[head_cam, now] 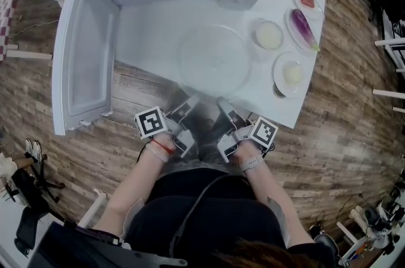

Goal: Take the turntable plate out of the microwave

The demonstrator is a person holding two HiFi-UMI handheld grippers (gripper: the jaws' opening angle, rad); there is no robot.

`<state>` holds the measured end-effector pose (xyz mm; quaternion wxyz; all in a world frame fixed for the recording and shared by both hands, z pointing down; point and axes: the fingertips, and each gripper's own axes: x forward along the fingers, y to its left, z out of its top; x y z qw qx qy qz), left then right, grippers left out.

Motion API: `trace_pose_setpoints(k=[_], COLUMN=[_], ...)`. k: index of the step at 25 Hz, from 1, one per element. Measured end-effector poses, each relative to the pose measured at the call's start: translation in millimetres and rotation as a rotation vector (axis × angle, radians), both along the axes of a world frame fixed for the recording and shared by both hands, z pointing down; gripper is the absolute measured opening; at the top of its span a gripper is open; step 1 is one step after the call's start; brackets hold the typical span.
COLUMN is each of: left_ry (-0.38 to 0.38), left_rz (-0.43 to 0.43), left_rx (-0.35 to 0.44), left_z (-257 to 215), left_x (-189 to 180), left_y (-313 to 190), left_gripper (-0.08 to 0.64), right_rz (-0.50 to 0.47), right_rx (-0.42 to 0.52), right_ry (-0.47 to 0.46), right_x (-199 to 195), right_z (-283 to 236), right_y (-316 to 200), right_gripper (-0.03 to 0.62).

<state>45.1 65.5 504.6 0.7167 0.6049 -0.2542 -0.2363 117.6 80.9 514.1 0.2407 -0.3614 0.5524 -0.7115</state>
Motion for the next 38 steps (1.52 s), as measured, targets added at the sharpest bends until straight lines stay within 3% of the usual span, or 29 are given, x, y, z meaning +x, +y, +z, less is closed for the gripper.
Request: trace_pose_setpoints(k=[14, 21, 29, 38], left_ry=[0.022, 0.039, 0.051, 0.052], left_rz=[0.011, -0.036, -0.058, -0.08], left_rx=[-0.07, -0.105, -0.11, -0.104], left_z=[14.0, 15.5, 15.7, 13.1], left_x=[-1.8, -3.9, -2.0, -2.4], left_y=[6.8, 4.9, -3.1, -5.6], left_gripper=[0.043, 0.043, 0.043, 0.043], right_rz=[0.012, -0.027, -0.085, -0.08], right_rx=[-0.021, -0.014, -0.002, -0.011], right_ry=[0.006, 0.014, -0.006, -0.006], right_x=[1.8, -1.4, -11.0, -13.4], right_z=[10.9, 8.0, 3.6, 3.0], right_y=[2.3, 1.7, 4.5, 10.2], right_gripper=[0.046, 0.048, 0.049, 0.049])
